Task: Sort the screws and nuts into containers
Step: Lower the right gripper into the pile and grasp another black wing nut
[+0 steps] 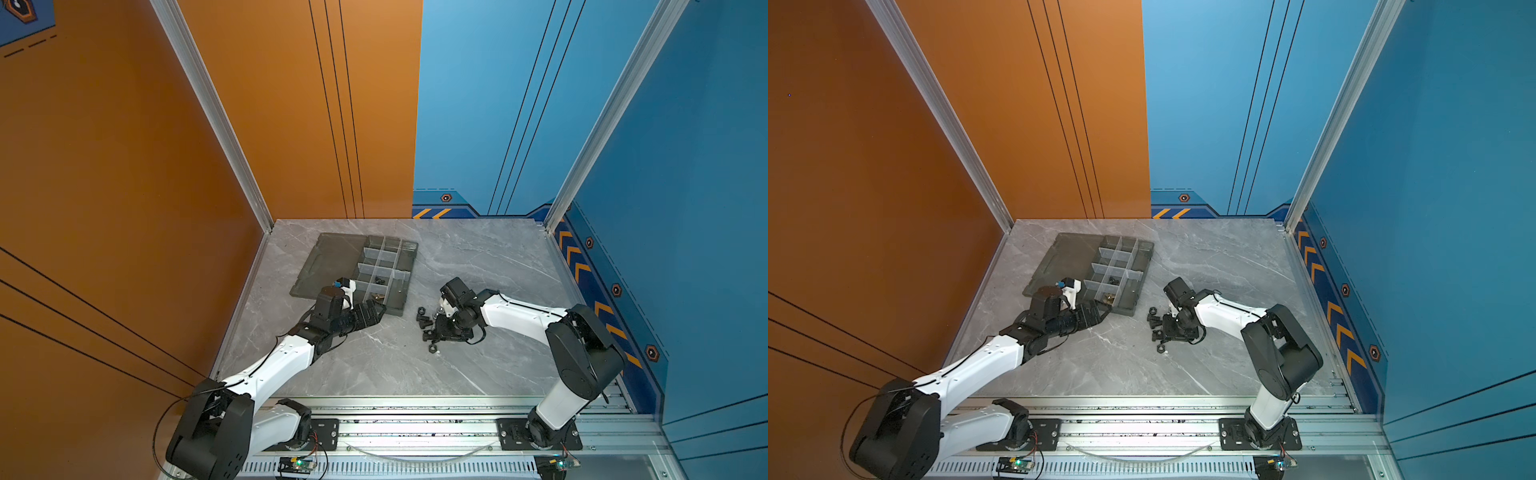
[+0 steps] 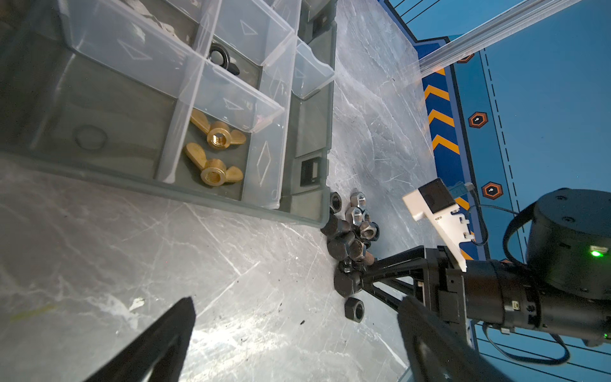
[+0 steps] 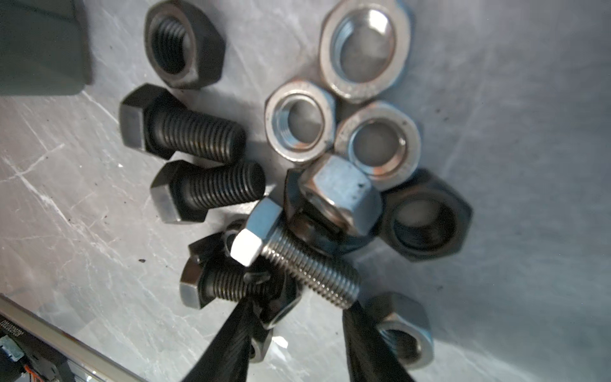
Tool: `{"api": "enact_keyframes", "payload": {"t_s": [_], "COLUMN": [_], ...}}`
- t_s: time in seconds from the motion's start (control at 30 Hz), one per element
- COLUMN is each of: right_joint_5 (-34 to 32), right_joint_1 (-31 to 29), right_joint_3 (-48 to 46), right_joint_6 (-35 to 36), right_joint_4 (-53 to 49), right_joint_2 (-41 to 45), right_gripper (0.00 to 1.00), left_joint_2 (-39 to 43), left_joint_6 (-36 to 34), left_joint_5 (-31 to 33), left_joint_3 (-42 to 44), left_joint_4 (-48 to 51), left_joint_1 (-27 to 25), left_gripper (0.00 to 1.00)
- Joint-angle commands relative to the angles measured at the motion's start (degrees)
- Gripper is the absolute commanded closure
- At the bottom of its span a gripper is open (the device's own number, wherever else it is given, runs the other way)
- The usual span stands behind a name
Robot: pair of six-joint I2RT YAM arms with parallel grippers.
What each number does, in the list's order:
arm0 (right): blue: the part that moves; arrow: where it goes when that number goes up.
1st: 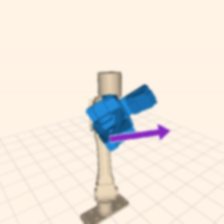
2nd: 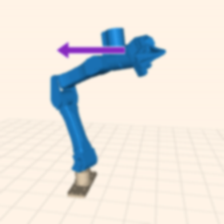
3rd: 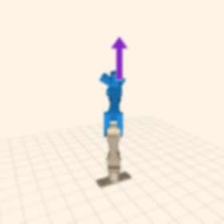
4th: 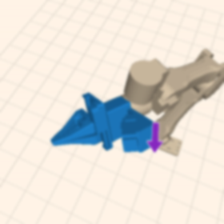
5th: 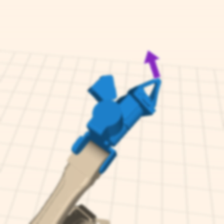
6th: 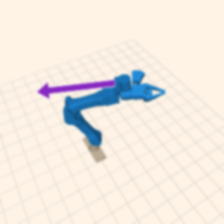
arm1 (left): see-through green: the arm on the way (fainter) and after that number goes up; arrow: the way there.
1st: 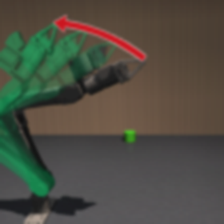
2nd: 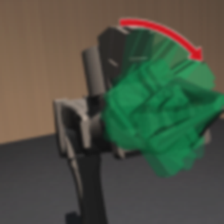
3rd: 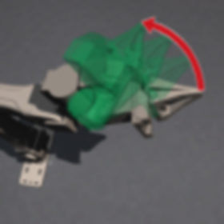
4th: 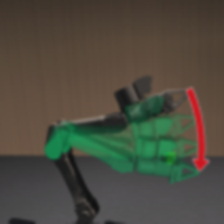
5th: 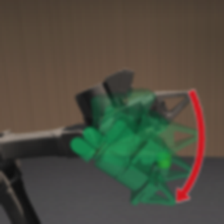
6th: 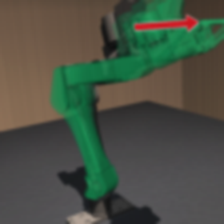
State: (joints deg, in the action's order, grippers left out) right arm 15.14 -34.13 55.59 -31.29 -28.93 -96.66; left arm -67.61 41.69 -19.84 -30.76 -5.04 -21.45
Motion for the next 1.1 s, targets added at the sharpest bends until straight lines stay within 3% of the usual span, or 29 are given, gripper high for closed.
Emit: {"api": "enact_keyframes", "payload": {"t_s": [0.0,0.37,1.07], "right_joint_5": [-4.5,-7.1,-6.2], "right_joint_1": [0.0,-0.3,-1.8], "right_joint_3": [-0.7,-0.2,0.0], "right_joint_6": [1.3,2.3,3.8], "right_joint_4": [-2.7,-5.1,-4.6], "right_joint_2": [-0.7,0.2,0.3], "right_gripper": [0.54,0.56,0.58], "left_joint_2": [-0.7,-1.6,-4.0], "left_joint_6": [0.2,0.3,0.3], "left_joint_5": [-1.2,-1.4,-1.6], "left_joint_3": [-0.3,-0.5,-1.5], "left_joint_4": [-1.0,-1.5,-2.3], "left_joint_1": [-0.5,-0.8,-1.4], "left_gripper": [0.02,0.02,0.02]}}
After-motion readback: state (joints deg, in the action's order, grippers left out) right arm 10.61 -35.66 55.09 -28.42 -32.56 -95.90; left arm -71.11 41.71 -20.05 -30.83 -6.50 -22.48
